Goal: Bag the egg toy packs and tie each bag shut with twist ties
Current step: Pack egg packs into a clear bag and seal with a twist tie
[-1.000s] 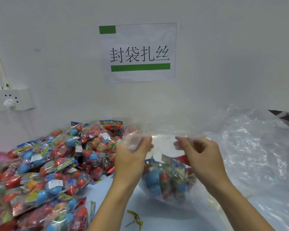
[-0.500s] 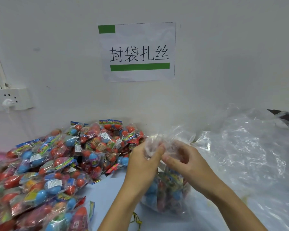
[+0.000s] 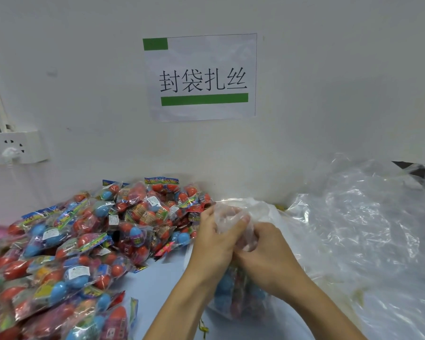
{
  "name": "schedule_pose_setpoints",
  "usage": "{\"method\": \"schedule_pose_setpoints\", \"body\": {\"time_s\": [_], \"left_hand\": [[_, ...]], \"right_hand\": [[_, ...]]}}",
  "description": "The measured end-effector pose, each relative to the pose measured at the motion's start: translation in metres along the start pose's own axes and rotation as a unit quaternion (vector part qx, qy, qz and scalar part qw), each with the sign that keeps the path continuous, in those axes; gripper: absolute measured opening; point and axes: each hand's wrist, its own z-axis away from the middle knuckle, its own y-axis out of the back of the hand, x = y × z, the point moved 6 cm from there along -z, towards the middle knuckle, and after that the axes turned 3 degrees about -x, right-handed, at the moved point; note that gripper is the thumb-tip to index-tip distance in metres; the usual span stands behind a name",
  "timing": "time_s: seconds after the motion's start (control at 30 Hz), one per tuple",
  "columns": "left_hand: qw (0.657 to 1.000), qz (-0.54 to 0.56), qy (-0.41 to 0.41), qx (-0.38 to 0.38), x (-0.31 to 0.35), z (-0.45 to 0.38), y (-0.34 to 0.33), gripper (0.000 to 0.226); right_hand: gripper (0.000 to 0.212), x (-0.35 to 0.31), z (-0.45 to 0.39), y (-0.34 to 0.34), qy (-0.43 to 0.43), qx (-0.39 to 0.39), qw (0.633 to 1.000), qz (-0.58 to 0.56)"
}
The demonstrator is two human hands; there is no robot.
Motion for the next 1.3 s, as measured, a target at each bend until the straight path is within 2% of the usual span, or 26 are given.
{"method": "schedule_pose_setpoints", "body": {"time_s": [0.1,0.17,0.23,0.33,0.43,0.5,0.57,0.6,0.7,0.87,1.0,1.2,1.3], "left_hand": [[0.999,-0.011,-0.012,-0.036,0.005,0.000,0.000,0.032],[0.998,-0.023,-0.025,-0.048,0.009,0.000,0.001,0.037],[0.996,-0.075,-0.048,-0.030,0.011,-0.001,0.007,0.045],[0.980,-0.184,-0.071,0.021,0.014,0.000,0.017,0.050],[0.980,-0.186,-0.022,0.069,0.001,-0.002,0.027,0.065],[0.980,-0.172,0.041,0.095,-0.013,-0.002,0.029,0.088],[0.984,-0.100,0.114,0.093,-0.029,-0.002,0.024,0.113],[0.986,-0.043,0.140,0.082,-0.035,-0.002,0.020,0.117],[0.981,0.070,0.178,0.037,-0.044,-0.004,0.012,0.100],[0.978,0.061,0.202,0.001,-0.046,-0.005,0.014,0.072],[0.965,0.029,0.260,-0.038,-0.046,0.001,0.013,0.067],[0.952,0.062,0.292,-0.069,-0.044,0.007,0.006,0.060],[0.944,0.093,0.307,-0.074,-0.044,0.010,0.001,0.062]], "right_hand": [[0.013,0.001,0.001,0.002,-0.026,0.013,1.000,-0.004],[0.023,0.006,0.000,0.008,-0.054,0.036,0.998,-0.010],[0.031,0.013,-0.001,0.015,-0.083,0.067,0.994,-0.013],[0.024,0.021,-0.005,0.023,-0.100,0.115,0.987,-0.050],[0.016,0.029,-0.006,0.031,-0.131,0.156,0.968,-0.144],[0.014,0.033,-0.006,0.034,-0.148,0.173,0.950,-0.215],[0.014,0.032,-0.005,0.032,-0.153,0.180,0.931,-0.278],[0.015,0.031,-0.005,0.029,-0.154,0.174,0.923,-0.307],[0.015,0.029,-0.005,0.020,-0.164,0.151,0.908,-0.355],[0.018,0.027,-0.007,0.021,-0.153,0.139,0.925,-0.318],[0.023,0.027,-0.009,0.028,-0.121,0.128,0.961,-0.212],[0.031,0.024,-0.009,0.026,-0.099,0.090,0.957,-0.257],[0.035,0.026,-0.009,0.031,-0.098,0.106,0.955,-0.260]]}}
